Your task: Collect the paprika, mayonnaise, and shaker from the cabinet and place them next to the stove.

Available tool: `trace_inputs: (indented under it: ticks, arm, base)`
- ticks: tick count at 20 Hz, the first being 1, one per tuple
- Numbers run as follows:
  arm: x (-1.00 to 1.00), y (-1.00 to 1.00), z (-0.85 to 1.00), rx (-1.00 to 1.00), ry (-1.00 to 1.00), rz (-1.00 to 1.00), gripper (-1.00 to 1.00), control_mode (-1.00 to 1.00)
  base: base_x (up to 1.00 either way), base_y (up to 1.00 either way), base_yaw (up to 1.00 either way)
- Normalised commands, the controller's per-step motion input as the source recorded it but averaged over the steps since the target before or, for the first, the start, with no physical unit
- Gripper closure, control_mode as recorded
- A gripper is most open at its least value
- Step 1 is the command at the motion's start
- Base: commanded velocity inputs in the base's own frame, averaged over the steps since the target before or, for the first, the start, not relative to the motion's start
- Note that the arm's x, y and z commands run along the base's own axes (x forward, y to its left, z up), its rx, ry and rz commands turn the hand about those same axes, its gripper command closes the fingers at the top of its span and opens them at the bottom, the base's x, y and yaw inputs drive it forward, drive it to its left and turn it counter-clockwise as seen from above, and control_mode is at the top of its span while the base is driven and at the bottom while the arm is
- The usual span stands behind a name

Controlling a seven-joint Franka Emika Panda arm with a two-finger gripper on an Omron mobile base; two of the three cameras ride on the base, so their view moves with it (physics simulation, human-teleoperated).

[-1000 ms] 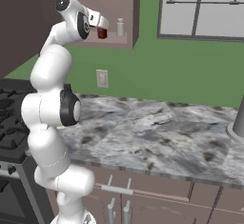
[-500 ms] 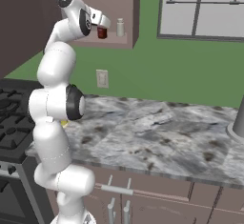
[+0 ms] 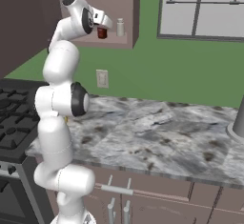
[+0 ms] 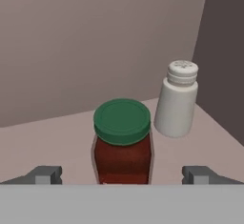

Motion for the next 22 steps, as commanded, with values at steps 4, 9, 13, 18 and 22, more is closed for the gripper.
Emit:
trace_inputs:
  ticks: [4, 9, 13, 18, 22]
  arm:
    - [0.13, -0.05, -0.12, 0.00, 0.03, 0.00, -1.00, -1.00]
    - [0.01, -0.06, -0.09, 0.00, 0.02, 0.00, -1.00, -1.00]
    - [0.00, -0.01, -0.11, 0.00, 0.00, 0.00, -1.00, -1.00]
    - [0.00, 0.00, -0.09, 0.00, 0.00, 0.00, -1.00, -1.00]
    - [0.02, 0.00, -0.05, 0.00, 0.00, 0.00, -1.00, -1.00]
  base:
    - [0.00, 0.00, 0.00]
    - [0.00, 0.00, 0.00]
    - [0.00, 0.00, 0.00]
    - [0.00, 0.00, 0.00]
    - [0.00, 0.00, 0.00]
